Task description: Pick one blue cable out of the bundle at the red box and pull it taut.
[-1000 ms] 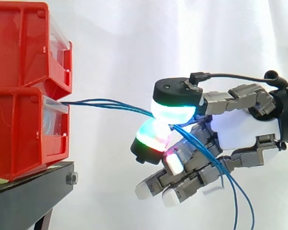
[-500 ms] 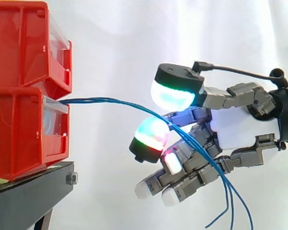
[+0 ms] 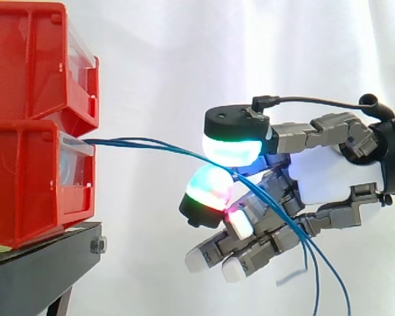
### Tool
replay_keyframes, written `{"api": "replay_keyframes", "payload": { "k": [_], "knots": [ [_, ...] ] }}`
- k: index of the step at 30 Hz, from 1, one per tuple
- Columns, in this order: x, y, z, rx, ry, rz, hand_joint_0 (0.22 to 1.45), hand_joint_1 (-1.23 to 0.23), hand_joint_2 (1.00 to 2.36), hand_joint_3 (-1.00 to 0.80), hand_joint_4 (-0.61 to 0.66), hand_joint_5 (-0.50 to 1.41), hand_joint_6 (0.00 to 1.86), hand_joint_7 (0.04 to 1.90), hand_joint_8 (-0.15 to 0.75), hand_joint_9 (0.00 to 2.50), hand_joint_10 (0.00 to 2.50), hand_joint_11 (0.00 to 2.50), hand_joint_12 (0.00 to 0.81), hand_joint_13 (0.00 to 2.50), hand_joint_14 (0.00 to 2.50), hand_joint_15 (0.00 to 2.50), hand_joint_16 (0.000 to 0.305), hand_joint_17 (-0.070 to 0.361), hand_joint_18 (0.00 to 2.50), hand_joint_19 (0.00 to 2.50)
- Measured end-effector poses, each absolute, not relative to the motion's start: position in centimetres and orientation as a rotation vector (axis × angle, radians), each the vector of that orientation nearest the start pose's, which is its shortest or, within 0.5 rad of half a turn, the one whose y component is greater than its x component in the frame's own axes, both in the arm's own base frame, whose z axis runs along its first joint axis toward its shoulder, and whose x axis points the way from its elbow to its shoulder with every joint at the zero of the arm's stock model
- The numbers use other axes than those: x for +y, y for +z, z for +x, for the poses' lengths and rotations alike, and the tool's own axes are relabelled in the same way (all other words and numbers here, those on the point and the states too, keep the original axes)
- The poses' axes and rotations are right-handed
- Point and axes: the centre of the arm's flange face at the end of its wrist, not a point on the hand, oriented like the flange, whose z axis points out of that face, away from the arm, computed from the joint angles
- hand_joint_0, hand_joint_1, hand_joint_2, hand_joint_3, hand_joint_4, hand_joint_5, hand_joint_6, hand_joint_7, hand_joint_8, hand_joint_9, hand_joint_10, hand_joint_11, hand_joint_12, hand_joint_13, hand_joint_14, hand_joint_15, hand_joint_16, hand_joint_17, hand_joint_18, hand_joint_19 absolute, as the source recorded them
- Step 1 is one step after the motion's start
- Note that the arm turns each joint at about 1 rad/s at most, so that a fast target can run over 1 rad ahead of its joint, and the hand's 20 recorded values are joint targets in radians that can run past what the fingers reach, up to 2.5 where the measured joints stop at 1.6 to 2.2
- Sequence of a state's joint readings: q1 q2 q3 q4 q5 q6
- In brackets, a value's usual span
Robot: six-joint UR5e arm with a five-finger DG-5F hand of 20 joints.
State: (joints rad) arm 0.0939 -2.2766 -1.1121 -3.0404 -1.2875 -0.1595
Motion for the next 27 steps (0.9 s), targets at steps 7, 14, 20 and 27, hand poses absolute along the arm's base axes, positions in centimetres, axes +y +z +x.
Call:
{"api": "replay_keyframes", "payload": {
  "k": [7,14,20,27],
  "knots": [
    [-9.12,27.73,74.79,1.273,0.865,1.260,0.64,-0.86,1.02,-0.16,0.01,-0.16,0.89,0.99,0.280,0.93,0.01,0.68,0.340,0.41,0.01,0.17,0.049,0.110,0.46,0.28],
    [-9.14,27.69,74.74,1.276,0.861,1.263,0.70,-0.91,1.02,-0.23,-0.06,-0.17,0.89,1.01,0.262,0.92,0.01,0.69,0.335,0.41,0.01,0.16,0.049,0.110,0.49,0.24],
    [-9.17,27.69,74.72,1.276,0.860,1.264,0.74,-0.93,1.02,-0.30,-0.16,-0.17,0.90,1.00,0.238,0.91,0.02,0.67,0.329,0.40,0.01,0.14,0.048,0.107,0.50,0.23],
    [-9.17,27.72,74.72,1.276,0.860,1.264,0.76,-0.94,1.01,-0.33,-0.21,-0.18,0.90,1.01,0.211,0.88,0.01,0.66,0.323,0.39,0.00,0.13,0.047,0.106,0.49,0.22]
  ]
}}
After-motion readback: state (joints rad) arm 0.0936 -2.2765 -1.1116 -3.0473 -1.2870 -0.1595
